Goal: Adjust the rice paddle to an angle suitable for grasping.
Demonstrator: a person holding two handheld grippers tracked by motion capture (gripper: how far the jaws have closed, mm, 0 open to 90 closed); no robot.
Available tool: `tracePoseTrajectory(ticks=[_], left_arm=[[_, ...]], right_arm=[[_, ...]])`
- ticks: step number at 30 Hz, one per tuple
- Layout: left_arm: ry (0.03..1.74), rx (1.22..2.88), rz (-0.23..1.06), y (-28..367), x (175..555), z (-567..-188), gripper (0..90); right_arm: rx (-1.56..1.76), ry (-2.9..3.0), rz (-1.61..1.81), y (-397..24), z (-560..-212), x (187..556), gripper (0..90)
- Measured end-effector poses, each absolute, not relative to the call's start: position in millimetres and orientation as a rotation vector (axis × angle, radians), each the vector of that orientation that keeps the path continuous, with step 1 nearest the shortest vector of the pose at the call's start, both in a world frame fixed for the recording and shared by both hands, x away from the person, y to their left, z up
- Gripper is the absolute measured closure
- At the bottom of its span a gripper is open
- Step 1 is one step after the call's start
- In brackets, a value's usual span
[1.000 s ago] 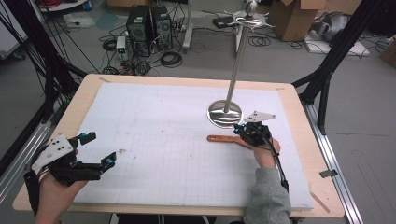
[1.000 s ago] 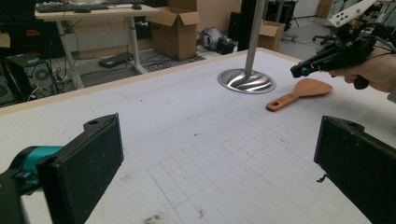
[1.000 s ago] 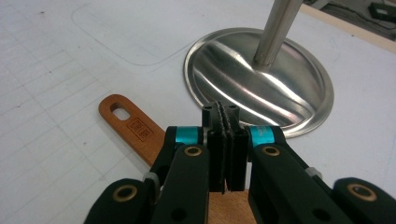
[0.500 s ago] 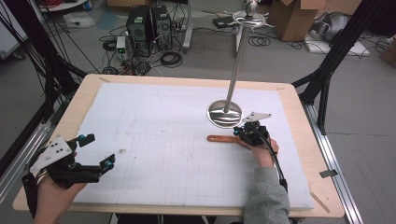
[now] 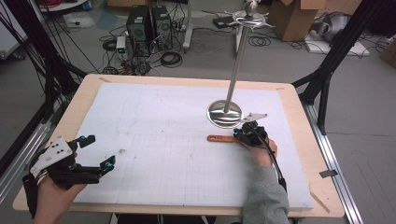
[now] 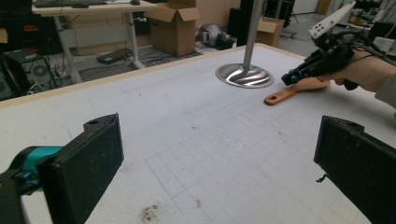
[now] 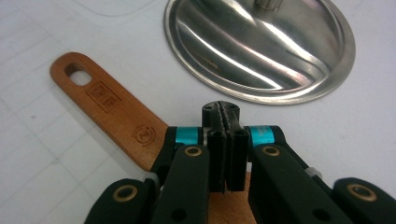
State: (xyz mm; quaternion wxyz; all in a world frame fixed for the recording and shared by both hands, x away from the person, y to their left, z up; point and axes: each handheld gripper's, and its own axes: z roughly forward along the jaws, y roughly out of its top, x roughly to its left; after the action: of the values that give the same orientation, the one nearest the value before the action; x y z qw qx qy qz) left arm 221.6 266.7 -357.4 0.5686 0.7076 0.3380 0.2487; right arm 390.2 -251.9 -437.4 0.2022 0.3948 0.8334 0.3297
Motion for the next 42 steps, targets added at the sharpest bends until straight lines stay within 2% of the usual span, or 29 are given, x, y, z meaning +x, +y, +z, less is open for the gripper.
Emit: tracePoseTrajectory(ticks=[14, 42], left_arm=[[0.799, 1.665, 0.586, 267.5, 221.6, -357.3, 1.8], [0.737, 1.698, 0.536, 239.0, 243.9, -356.6, 1.8]], right_arm=[[1.119, 2.314, 0.885, -253.2, -440.6, 392.1, 89.7], [1.188, 2.373, 0.883, -277.6, -434.9, 363.5, 89.6]])
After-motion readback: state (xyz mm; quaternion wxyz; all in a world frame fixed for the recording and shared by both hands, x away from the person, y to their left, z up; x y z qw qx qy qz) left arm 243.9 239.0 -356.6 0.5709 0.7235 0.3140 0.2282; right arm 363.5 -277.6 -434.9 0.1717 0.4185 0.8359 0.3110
